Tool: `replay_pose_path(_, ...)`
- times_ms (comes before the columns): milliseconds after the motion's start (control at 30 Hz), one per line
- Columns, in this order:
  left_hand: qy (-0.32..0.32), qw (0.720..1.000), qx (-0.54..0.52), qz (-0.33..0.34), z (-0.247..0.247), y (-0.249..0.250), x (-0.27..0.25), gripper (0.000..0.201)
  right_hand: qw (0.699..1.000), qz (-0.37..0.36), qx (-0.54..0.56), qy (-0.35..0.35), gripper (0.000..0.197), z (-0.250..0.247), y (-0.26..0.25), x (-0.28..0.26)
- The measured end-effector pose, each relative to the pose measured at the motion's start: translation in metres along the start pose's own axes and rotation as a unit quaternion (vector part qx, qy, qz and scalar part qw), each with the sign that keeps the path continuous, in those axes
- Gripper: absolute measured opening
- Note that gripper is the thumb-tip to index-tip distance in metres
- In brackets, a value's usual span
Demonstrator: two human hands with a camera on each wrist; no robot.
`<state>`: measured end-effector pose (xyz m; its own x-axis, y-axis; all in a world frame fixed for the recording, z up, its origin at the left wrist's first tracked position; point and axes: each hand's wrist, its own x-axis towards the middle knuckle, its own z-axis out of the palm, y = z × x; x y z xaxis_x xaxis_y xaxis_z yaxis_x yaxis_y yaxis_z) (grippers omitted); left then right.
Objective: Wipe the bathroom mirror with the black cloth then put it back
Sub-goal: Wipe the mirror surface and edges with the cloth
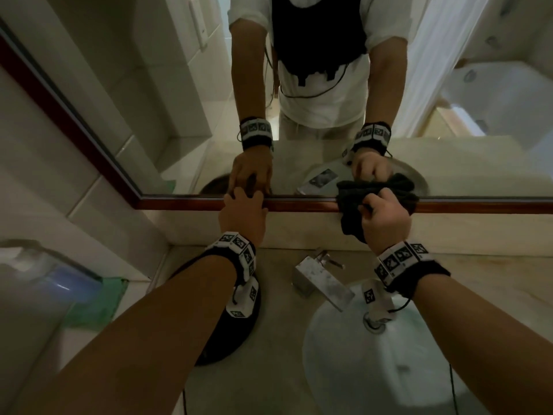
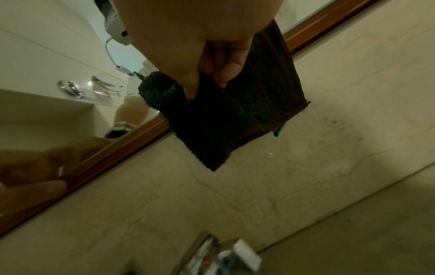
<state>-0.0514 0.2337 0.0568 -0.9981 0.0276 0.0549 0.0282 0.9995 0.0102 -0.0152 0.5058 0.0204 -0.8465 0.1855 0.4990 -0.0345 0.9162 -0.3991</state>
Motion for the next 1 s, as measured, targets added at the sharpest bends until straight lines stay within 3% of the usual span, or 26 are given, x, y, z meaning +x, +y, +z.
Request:
replay_pose_path(300,-0.001,1.000,-0.007,0.030,0.005,-0.013,-0.001,0.034,0.996,-0.010,0.005,-0.085,0.016,0.031,-0.080,0.002)
replay_pose_path(700,-0.016,1.000,0.015,0.006,-0.005,-0.002,-0.002,0.032,0.983,0.009,-0.052,-0.174,0.017,0.012,-0.067,0.009)
replay_pose_path(867,-0.043,0.996,-0.031,-0.069,-0.022,0.013,0.000,0.035,0.982,0.016,-0.035,-0.187,0.018,-0.010,-0.037,0.011)
replay_pose_path(933,-0.030,0.997,-0.037,-0.056,-0.022,0.028,-0.006,0.034,0.981,0.023,-0.042,-0.187,0.018,-0.019,-0.018,0.011)
replay_pose_path(1000,0.009,0.999,-0.039,-0.001,-0.017,0.053,-0.014,0.033,0.981,0.030,-0.044,-0.185,0.019,-0.028,0.004,0.011)
